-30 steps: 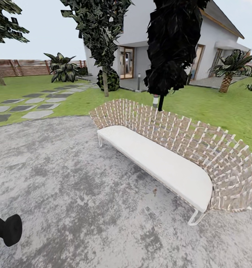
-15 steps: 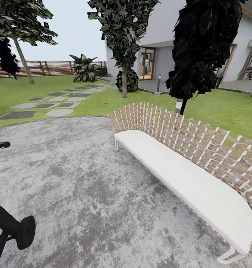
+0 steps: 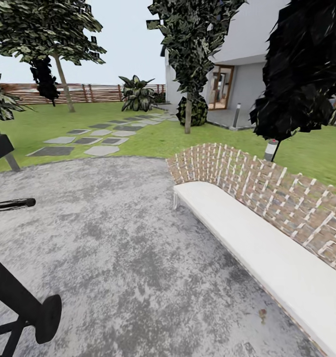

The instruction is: Pick up the pesticide atomizer in the garden and spray insectifuge to fully cover both potted plants in the garden.

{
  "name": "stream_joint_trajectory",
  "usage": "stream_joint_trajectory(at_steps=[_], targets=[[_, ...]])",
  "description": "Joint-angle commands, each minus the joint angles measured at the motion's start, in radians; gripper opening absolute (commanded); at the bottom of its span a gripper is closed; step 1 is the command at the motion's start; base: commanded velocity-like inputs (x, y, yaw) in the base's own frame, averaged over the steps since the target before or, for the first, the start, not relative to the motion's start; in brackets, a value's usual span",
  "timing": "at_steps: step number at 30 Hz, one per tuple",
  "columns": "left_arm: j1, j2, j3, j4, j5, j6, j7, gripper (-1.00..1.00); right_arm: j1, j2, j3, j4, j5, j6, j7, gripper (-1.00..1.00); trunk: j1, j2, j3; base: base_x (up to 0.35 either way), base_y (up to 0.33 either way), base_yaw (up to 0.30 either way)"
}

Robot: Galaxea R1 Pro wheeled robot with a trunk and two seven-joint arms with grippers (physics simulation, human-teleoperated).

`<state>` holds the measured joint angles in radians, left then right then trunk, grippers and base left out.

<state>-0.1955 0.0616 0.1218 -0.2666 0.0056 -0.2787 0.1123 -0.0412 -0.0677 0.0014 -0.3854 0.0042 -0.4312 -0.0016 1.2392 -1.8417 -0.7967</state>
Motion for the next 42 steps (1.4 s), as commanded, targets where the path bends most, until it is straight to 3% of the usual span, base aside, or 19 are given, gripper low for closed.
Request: stream_joint_trajectory(at_steps=[1, 8, 34, 42], targets=[[-0.001, 0.0, 0.001, 0.001, 0.001, -0.004, 0.001, 1.0, 0.0, 0.0, 0.0, 0.0, 0.0, -0.003, -0.001, 1.0, 0.0, 0.0, 0.0, 0.338, 0.011, 0.252], [-0.001, 0.0, 0.001, 0.001, 0.0, -0.004, 0.001, 1.0, 0.0, 0.0, 0.0, 0.001, 0.0, -0.003, 0.0, 1.0, 0.0, 0.0, 0.005, 0.337, 0.002, 0.195], [-0.001, 0.0, 0.001, 0.001, 0.001, -0.004, 0.001, 1.0, 0.0, -0.001, 0.0, 0.0, 0.004, -0.004, -0.001, 1.0, 0.0, 0.0, 0.006, 0.337, 0.0, 0.006], [-0.001, 0.0, 0.001, 0.001, 0.001, -0.004, 0.001, 1.0, 0.0, 0.0, 0.0, 0.0, 0.004, -0.004, -0.001, 1.0, 0.0, 0.0, 0.014, 0.337, 0.0, 0.134]])
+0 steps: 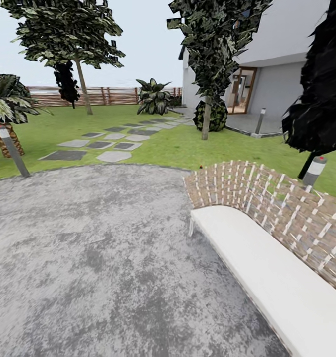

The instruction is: Pick up the pesticide atomizer in the garden and spray insectifuge to fully cover both potted plants in the garden.

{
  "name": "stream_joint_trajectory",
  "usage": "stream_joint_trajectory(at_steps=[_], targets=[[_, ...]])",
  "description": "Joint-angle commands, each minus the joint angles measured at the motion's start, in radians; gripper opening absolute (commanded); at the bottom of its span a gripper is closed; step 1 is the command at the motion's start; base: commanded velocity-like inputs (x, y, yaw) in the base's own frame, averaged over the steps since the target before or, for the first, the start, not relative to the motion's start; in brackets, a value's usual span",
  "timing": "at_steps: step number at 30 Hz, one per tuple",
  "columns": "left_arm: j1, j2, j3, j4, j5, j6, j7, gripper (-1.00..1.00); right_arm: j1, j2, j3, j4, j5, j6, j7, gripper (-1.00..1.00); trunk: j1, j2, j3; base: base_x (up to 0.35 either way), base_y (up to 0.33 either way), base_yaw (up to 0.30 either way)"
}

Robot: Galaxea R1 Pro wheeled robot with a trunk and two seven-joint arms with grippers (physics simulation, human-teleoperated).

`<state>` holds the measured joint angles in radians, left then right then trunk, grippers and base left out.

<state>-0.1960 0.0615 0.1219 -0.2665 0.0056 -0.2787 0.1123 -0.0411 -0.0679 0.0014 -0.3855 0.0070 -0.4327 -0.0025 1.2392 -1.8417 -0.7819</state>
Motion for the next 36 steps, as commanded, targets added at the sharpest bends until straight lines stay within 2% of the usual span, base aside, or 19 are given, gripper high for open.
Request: stream_joint_trajectory(at_steps=[1, 10, 28, 36], targets=[[-0.001, 0.0, 0.001, 0.001, 0.001, -0.004, 0.001, 1.0, 0.0, 0.0, 0.0, 0.0, 0.001, -0.003, 0.0, 1.0, 0.0, 0.0, 0.0, 0.337, 0.0, 0.186], [0.0, 0.0, 0.001, 0.001, 0.001, -0.004, 0.001, 1.0, 0.0, -0.001, 0.0, 0.0, 0.001, -0.003, 0.0, 1.0, 0.0, 0.0, 0.01, 0.337, 0.0, 0.18], [-0.002, 0.0, 0.001, 0.001, 0.001, -0.004, 0.001, 1.0, 0.0, 0.0, 0.001, 0.0, 0.0, -0.003, 0.0, 1.0, 0.0, 0.0, 0.011, 0.337, 0.005, 0.019], [-0.002, 0.0, 0.001, 0.001, 0.001, -0.004, 0.001, 1.0, 0.0, 0.0, 0.002, 0.0, 0.0, -0.003, 0.0, 1.0, 0.0, 0.0, 0.011, 0.337, 0.084, 0.231]])
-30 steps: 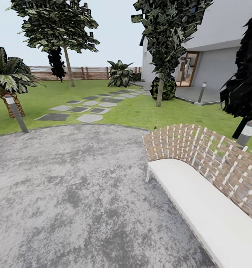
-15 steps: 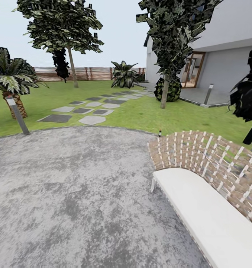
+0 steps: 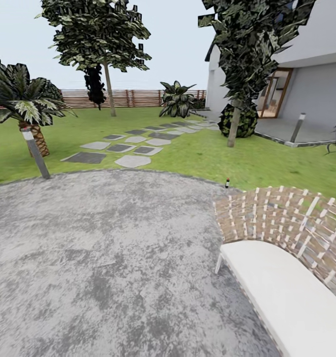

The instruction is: Pick up the pesticide atomizer in the garden and spray insectifuge to fully cover both potted plants in the garden.

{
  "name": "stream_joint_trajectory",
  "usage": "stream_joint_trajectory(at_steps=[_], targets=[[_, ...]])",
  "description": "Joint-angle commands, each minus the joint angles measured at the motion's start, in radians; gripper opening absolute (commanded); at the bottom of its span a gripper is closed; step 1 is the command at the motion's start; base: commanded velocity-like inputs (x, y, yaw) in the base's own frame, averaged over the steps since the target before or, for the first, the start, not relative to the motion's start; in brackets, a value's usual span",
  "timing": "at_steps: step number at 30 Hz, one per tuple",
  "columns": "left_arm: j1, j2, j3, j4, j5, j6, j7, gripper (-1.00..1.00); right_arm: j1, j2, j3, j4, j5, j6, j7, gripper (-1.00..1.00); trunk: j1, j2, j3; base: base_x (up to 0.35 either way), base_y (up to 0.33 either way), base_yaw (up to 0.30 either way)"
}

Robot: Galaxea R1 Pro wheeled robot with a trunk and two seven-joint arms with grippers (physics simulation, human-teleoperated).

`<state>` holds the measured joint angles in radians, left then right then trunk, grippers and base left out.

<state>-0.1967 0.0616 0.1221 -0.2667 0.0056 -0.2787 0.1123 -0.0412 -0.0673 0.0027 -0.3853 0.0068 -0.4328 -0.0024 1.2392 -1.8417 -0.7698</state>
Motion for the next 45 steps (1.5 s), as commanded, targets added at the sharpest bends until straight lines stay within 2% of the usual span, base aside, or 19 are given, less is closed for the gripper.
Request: stream_joint_trajectory(at_steps=[1, 23, 45], targets=[[-0.001, 0.0, 0.001, 0.001, 0.001, -0.004, 0.002, 1.0, 0.0, 0.0, 0.0, 0.0, 0.001, -0.003, 0.0, 1.0, 0.0, 0.0, -0.001, 0.337, 0.101, 0.273], [-0.001, 0.0, 0.001, 0.001, 0.001, -0.004, 0.001, 1.0, 0.0, -0.001, 0.0, 0.0, 0.0, -0.003, -0.001, 1.0, 0.0, 0.0, -0.001, 0.337, 0.119, 0.266], [-0.001, 0.0, 0.001, 0.001, -0.001, -0.004, 0.001, 1.0, 0.0, -0.002, -0.004, -0.009, -0.004, -0.004, -0.001, 1.0, 0.0, 0.0, -0.001, 0.337, 0.005, 0.012]])
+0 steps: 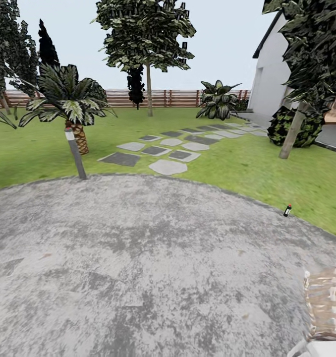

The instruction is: Pick up the pesticide atomizer in the garden and spray insectifuge to fully cover both potted plants in the garden.

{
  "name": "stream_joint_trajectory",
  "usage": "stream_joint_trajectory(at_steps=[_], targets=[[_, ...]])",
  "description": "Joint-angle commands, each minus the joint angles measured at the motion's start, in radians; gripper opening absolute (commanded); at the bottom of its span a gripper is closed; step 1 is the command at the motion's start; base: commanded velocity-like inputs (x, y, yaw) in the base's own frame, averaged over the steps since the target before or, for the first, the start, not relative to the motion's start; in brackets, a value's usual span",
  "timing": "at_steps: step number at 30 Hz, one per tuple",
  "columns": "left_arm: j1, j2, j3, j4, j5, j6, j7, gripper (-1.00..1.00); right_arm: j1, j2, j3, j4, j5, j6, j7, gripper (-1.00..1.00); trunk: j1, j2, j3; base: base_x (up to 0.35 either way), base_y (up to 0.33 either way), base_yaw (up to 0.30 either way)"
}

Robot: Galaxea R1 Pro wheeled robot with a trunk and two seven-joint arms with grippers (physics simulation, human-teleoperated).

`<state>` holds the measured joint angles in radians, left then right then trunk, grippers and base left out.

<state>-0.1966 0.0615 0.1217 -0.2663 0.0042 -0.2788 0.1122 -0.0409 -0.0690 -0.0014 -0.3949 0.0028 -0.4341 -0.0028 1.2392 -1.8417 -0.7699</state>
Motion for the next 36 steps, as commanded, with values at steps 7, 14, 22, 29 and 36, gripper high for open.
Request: stream_joint_trajectory(at_steps=[7, 14, 22, 29, 36], targets=[[-0.001, 0.0, 0.001, 0.001, 0.0, -0.003, 0.001, 1.0, -0.001, 0.0, 0.0, 0.001, 0.0, -0.003, 0.0, 1.0, 0.0, 0.0, -0.001, 0.337, 0.0, 0.0], [-0.001, 0.0, 0.001, 0.001, 0.0, -0.003, 0.001, 1.0, -0.001, 0.0, 0.001, 0.001, 0.0, -0.003, 0.0, 1.0, 0.0, 0.0, -0.001, 0.337, 0.0, 0.0], [-0.001, 0.0, 0.001, 0.001, 0.0, -0.003, 0.001, 1.0, -0.001, 0.0, 0.001, 0.001, 0.0, -0.003, 0.0, 1.0, 0.0, 0.0, -0.001, 0.337, 0.0, 0.0], [-0.001, 0.0, 0.001, 0.001, 0.0, -0.003, 0.001, 1.0, -0.001, 0.0, 0.002, 0.001, 0.0, -0.003, 0.0, 1.0, 0.0, 0.0, -0.001, 0.338, 0.0, 0.0], [-0.001, 0.0, 0.002, 0.001, 0.0, -0.003, 0.001, 1.0, -0.001, 0.0, 0.003, 0.003, 0.0, -0.003, 0.001, 1.0, 0.0, 0.0, -0.001, 0.338, 0.0, 0.0]])
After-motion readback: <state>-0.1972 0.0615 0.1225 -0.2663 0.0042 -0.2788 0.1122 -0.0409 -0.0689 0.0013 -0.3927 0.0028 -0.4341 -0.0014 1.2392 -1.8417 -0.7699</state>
